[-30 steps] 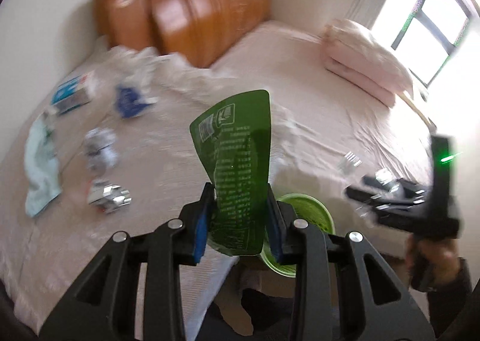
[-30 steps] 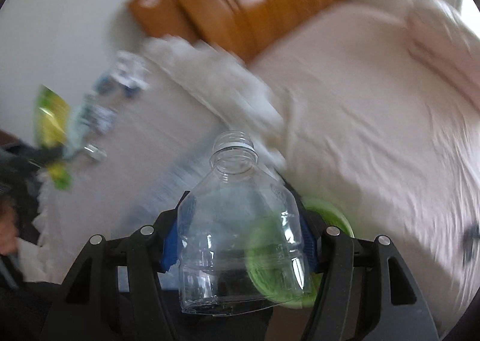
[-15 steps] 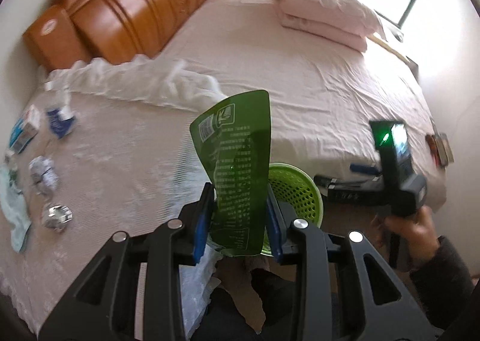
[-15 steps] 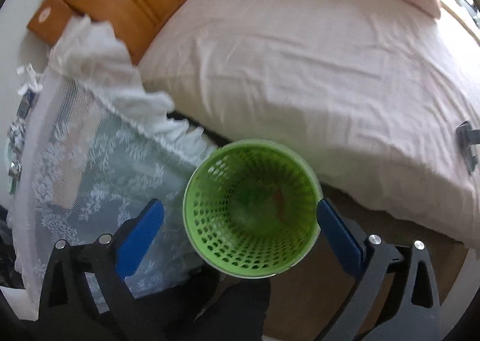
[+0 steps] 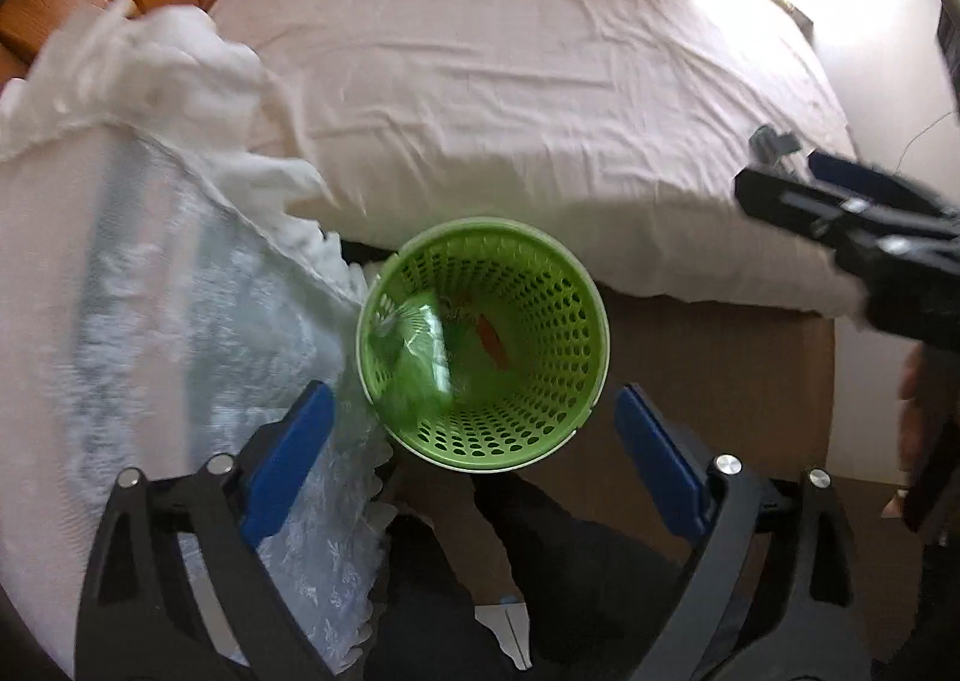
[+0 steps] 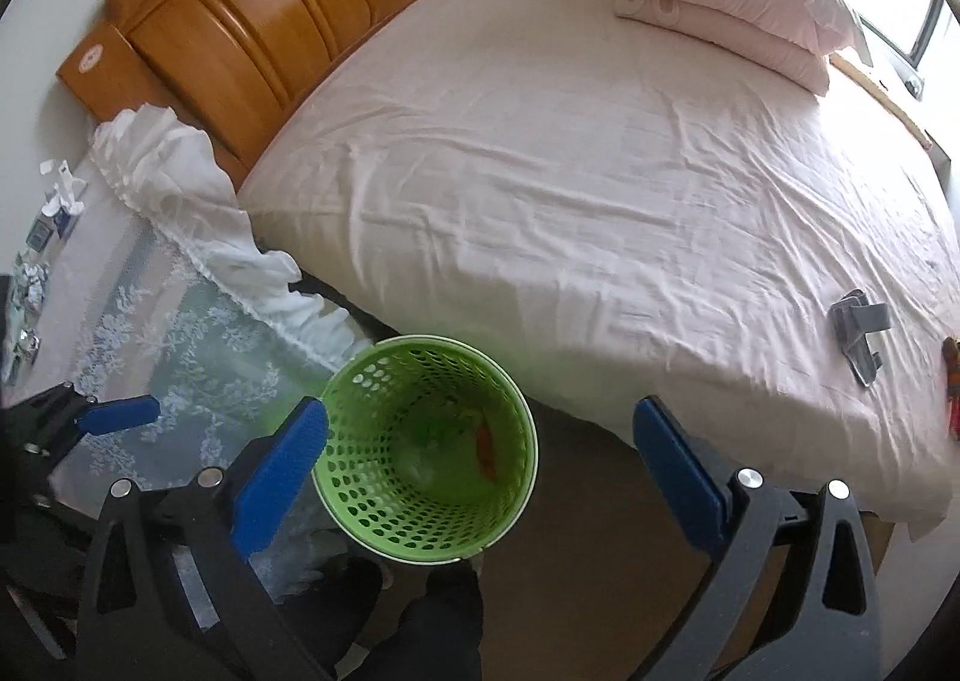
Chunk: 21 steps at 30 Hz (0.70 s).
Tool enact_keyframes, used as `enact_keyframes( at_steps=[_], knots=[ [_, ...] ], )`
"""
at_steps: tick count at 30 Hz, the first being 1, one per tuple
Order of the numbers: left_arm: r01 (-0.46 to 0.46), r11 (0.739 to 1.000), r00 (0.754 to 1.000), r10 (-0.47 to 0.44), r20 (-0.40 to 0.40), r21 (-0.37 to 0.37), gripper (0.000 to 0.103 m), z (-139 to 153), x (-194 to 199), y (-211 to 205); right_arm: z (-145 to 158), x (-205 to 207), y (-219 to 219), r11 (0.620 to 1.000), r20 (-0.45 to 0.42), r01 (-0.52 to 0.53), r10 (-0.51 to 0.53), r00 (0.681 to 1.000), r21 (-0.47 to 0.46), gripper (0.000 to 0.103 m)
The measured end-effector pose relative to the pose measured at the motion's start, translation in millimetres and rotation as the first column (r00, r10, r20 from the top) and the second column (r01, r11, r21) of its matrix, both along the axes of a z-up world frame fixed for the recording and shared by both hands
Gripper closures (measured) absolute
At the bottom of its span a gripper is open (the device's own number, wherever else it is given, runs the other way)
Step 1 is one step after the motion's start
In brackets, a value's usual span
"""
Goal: Collect trash
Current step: 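Open the left tool over the basket to drop the green bag, then move both open tools back over the trash on the bed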
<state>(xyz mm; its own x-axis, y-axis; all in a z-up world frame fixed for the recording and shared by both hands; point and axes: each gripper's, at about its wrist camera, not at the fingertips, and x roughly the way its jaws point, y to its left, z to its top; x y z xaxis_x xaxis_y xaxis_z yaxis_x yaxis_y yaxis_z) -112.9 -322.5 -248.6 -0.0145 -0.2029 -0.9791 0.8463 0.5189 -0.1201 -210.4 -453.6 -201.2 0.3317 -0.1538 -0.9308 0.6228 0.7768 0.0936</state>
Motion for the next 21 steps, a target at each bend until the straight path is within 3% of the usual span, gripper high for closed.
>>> enact_keyframes(
  at_steps=[4,8,17,21],
  knots=[
    [0.021,0.996,1.0,-0.019,-0.025,0.083,0.013,-33,-11,-8,-18,-1,0,1.0,-0.023,0.009,-0.009,1.0,0.027,0.002],
    [0.003,0.994,1.0,0.0,-0.03,0.107,0.013,-43,-11,-3,-29,0,3,0.999,-0.044,0.007,-0.005,0.999,0.041,0.002],
    [-0.07,0.996,0.998,0.07,0.006,0.061,0.013,-18,5,7,-15,10,13,1.0,-0.025,-0.018,0.018,1.0,0.014,0.002],
    [-0.111,0.994,0.991,0.109,0.082,0.021,0.013,12,15,19,7,21,22,0.999,0.012,-0.039,0.039,0.999,-0.025,0.002]
  ],
)
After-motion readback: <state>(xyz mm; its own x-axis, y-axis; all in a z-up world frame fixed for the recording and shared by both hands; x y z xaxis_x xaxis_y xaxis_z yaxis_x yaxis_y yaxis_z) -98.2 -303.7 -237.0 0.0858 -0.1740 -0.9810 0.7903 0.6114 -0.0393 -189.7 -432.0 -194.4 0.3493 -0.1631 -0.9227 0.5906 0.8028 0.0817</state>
